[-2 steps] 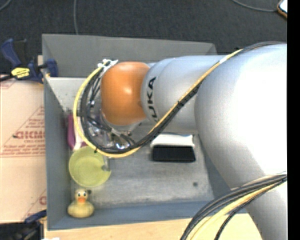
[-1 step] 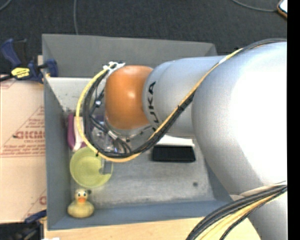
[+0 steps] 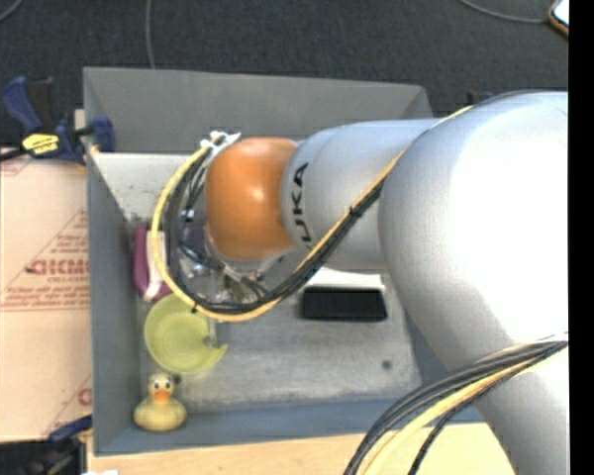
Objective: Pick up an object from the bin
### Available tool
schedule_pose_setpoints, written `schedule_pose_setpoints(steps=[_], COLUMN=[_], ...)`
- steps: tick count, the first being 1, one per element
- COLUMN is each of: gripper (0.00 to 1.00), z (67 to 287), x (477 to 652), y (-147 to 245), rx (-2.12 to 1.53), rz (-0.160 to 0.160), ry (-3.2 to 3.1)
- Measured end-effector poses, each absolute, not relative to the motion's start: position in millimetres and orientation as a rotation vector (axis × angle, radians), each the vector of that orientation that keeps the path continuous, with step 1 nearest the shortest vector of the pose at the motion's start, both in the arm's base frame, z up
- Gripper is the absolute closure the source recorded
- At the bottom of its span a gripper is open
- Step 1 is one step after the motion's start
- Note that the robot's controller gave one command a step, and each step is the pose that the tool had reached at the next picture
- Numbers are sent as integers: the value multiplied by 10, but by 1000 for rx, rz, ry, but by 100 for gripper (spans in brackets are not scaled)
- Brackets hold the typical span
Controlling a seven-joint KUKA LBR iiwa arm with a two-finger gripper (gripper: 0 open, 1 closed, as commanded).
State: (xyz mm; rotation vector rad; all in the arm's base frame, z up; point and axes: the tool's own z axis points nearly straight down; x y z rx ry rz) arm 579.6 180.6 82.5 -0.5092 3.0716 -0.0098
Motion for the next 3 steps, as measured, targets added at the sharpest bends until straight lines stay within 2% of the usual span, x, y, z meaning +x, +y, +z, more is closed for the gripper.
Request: schedule_pose_setpoints(steps=[1, 2, 3], gripper=[0, 0, 0], z=[819, 725, 1851], x=[5361, 5051, 5139], y=[1801, 1920, 1799], rx=[-31, -588, -235], rz=[0, -10, -4], ry=[3104, 3050, 3097])
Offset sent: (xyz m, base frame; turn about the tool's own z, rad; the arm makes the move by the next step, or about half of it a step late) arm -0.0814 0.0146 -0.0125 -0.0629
